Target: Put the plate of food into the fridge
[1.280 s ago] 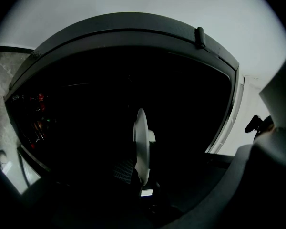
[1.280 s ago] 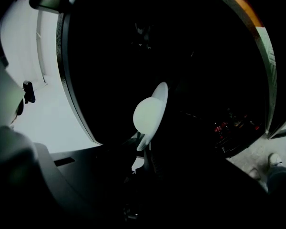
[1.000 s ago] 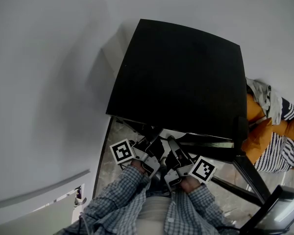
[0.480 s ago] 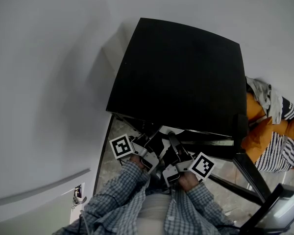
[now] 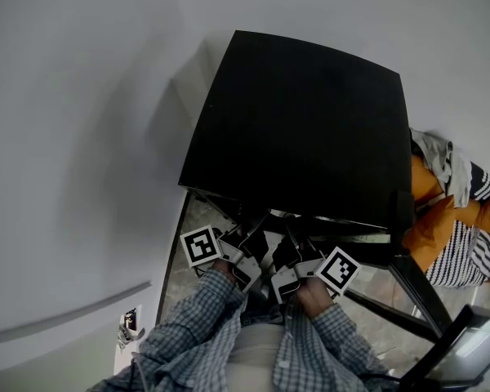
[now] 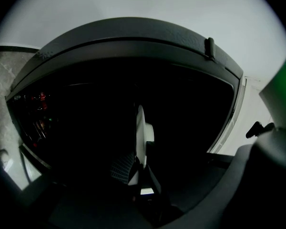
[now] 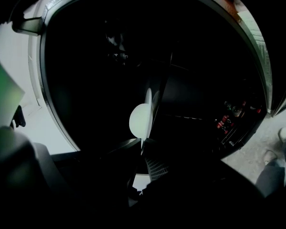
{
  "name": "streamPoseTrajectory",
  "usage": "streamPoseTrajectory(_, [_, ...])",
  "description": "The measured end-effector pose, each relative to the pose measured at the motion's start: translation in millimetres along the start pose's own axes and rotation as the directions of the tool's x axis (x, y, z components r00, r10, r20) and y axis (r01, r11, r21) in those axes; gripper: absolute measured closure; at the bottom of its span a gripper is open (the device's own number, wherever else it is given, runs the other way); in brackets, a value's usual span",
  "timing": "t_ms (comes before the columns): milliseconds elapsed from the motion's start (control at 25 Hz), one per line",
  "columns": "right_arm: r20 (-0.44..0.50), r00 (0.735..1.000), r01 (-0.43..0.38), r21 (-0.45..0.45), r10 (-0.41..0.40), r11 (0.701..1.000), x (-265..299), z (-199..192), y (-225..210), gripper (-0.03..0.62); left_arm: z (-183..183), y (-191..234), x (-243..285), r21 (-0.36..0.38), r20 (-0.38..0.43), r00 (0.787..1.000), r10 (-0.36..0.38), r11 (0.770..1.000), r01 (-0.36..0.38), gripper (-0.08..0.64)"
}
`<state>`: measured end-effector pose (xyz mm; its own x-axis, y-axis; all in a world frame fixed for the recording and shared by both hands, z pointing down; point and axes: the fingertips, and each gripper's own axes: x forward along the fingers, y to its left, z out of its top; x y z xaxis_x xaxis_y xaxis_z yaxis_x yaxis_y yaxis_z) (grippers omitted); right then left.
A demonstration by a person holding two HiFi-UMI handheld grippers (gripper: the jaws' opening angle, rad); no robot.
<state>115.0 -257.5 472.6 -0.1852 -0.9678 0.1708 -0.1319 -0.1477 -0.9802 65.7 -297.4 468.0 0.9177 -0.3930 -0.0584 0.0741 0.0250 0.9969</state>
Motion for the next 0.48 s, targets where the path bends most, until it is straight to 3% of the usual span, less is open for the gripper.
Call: streamPoseTrajectory(480, [0.02,1.0,0.003,-0.013,-0.003,1.0,18.3,8.5,2.7,0.56,4.2,3.1,-40.4,0.0,0.03,0.999,0.016,1.0,-0.016,0.491])
